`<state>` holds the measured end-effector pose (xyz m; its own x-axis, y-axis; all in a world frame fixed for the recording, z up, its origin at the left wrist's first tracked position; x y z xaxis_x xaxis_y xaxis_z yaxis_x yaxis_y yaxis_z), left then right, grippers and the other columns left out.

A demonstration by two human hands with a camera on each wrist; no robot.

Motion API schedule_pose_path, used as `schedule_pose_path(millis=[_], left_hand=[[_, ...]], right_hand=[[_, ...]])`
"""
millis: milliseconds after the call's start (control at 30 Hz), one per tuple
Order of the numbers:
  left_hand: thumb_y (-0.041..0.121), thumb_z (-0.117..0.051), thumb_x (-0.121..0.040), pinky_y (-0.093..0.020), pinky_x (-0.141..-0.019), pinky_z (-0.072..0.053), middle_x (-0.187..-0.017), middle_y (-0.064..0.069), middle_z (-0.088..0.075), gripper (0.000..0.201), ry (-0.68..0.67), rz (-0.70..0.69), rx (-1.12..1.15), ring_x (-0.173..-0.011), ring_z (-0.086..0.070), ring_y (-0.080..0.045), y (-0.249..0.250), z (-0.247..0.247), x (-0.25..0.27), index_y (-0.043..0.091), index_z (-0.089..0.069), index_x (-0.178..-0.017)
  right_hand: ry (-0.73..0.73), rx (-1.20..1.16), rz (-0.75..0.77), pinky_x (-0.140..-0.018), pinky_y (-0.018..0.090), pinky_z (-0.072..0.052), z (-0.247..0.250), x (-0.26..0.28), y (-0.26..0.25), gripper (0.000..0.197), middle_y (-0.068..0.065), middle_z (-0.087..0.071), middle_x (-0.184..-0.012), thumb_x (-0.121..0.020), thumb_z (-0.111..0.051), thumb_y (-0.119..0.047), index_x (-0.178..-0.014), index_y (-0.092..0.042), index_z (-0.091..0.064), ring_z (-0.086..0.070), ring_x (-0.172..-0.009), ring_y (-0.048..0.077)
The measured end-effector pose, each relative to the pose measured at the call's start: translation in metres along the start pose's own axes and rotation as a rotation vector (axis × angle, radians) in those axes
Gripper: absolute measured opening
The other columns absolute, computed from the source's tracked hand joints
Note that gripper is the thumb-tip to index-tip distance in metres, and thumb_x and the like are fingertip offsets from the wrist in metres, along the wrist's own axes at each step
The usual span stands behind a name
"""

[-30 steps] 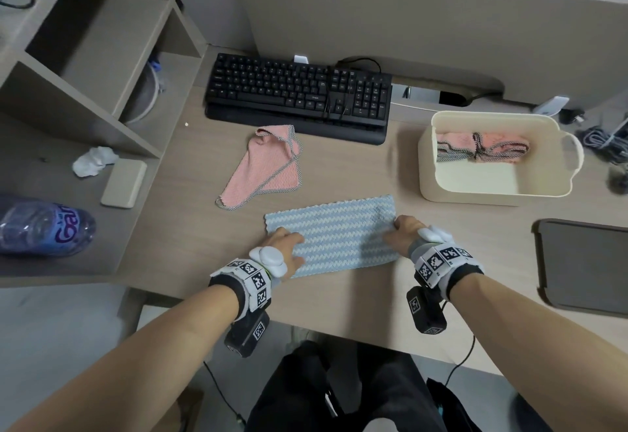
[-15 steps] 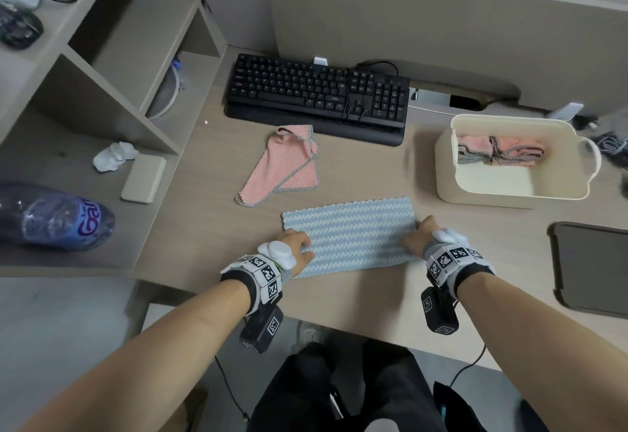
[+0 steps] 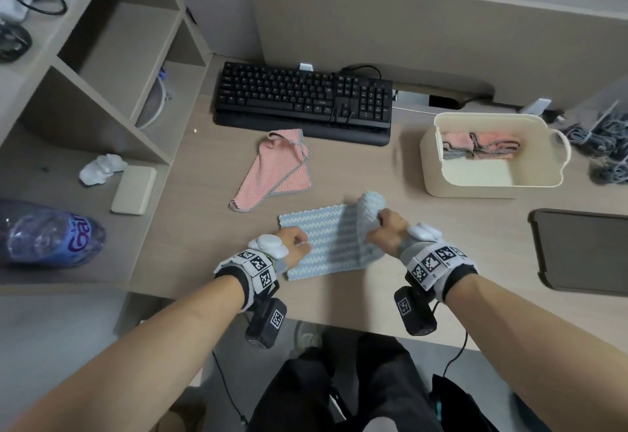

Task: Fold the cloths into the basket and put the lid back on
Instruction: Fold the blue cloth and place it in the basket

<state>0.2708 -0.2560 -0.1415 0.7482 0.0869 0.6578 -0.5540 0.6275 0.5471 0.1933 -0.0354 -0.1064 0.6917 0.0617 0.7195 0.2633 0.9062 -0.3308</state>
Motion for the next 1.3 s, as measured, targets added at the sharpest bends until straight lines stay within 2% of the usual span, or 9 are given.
schedule_pose_path(millis=[100,267,433,667,833,967,1067,1200,1300], left_hand=[[0.024,-0.053,-0.094,-0.040,-0.082,-0.054,-0.107,-0.016,-0.066,0.026,0.011,0.101,0.472,-0.093,-0.064,-0.028,0.006,0.004,0.005,0.006,-0.060,-0.111],[0.071,-0.048,-0.078,-0.046,-0.075,-0.059,-0.115,-0.011,-0.066,0.071,-0.029,0.304,0.866,-0.102,-0.066,-0.032,-0.011,0.010,0.006,0.017,-0.057,-0.123],[0.046,-0.064,-0.084,-0.038,-0.086,-0.056,-0.128,-0.010,-0.051,0.065,-0.031,0.316,0.655,-0.111,-0.056,-0.028,-0.031,0.009,0.000,0.013,-0.041,-0.136],[0.014,-0.071,-0.074,-0.051,-0.092,-0.052,-0.129,-0.009,-0.058,0.063,-0.019,0.298,0.501,-0.112,-0.059,-0.033,-0.048,-0.009,-0.028,0.015,-0.042,-0.130],[0.000,-0.068,-0.077,-0.046,-0.092,-0.051,-0.121,-0.014,-0.060,0.055,0.060,0.211,0.441,-0.108,-0.061,-0.035,-0.047,-0.002,-0.042,0.003,-0.044,-0.127],[0.013,-0.059,-0.083,-0.033,-0.099,-0.043,-0.099,-0.004,-0.056,0.041,-0.051,0.198,0.280,-0.093,-0.057,-0.018,-0.035,0.000,-0.034,0.002,-0.046,-0.121],[0.024,-0.066,-0.081,-0.041,-0.097,-0.044,-0.112,-0.018,-0.061,0.055,-0.032,0.209,0.065,-0.102,-0.061,-0.029,-0.033,0.009,-0.020,-0.005,-0.046,-0.124],[0.043,-0.072,-0.072,-0.035,-0.079,-0.049,-0.097,-0.006,-0.060,0.057,0.012,0.259,-0.066,-0.091,-0.061,-0.029,-0.045,0.015,-0.019,0.006,-0.047,-0.108],[0.048,-0.072,-0.064,-0.038,-0.083,-0.054,-0.104,-0.003,-0.066,0.062,-0.011,0.259,-0.018,-0.092,-0.065,-0.026,-0.047,0.010,-0.029,0.010,-0.054,-0.111]], right_hand=[[0.036,0.004,0.169,-0.075,0.034,-0.043,-0.017,0.021,-0.042,0.019,0.003,-0.057,-0.096,-0.087,-0.055,-0.015,-0.105,-0.019,-0.048,-0.059,-0.093,0.029],[-0.167,-0.025,0.347,-0.072,0.034,-0.051,-0.068,0.044,-0.084,0.042,-0.001,-0.059,-0.102,-0.079,-0.069,-0.038,-0.114,-0.024,-0.050,-0.061,-0.088,0.023],[-0.206,-0.102,0.297,-0.088,0.034,-0.054,-0.073,0.041,-0.080,0.047,-0.002,-0.064,-0.125,-0.085,-0.067,-0.030,-0.127,-0.020,-0.050,-0.063,-0.108,0.022],[-0.058,-0.012,0.147,-0.083,0.033,-0.050,-0.043,0.011,-0.052,0.025,0.004,-0.064,-0.109,-0.086,-0.064,-0.027,-0.109,-0.021,-0.060,-0.062,-0.100,0.027],[-0.092,0.075,0.024,-0.084,0.041,-0.057,-0.048,-0.008,-0.033,0.041,0.001,-0.067,-0.099,-0.074,-0.066,-0.034,-0.113,-0.026,-0.055,-0.066,-0.088,0.025],[-0.117,0.198,-0.028,-0.075,0.042,-0.059,-0.061,-0.025,-0.017,0.035,-0.001,-0.068,-0.085,-0.071,-0.059,-0.041,-0.101,-0.028,-0.049,-0.068,-0.074,0.022],[-0.135,0.238,-0.046,-0.075,0.042,-0.058,-0.066,-0.032,-0.009,0.041,-0.002,-0.067,-0.084,-0.066,-0.055,-0.049,-0.100,-0.028,-0.048,-0.066,-0.074,0.022],[-0.176,0.242,0.006,-0.076,0.042,-0.057,-0.065,-0.033,-0.017,0.029,-0.002,-0.065,-0.081,-0.071,-0.058,-0.049,-0.091,-0.029,-0.052,-0.065,-0.075,0.023],[-0.158,0.155,0.018,-0.078,0.043,-0.056,-0.057,-0.033,-0.023,0.024,-0.005,-0.063,-0.080,-0.074,-0.059,-0.053,-0.080,-0.031,-0.050,-0.065,-0.078,0.023]])
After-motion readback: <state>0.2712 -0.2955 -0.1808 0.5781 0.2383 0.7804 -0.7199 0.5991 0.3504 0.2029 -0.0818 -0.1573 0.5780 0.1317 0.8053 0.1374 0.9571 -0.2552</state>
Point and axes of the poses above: each hand's wrist, its own x-axis away from the middle knuckle, its own z-axis out of the back of the hand, y = z × x, the point moved 6 cm from there along -x, towards the middle knuckle
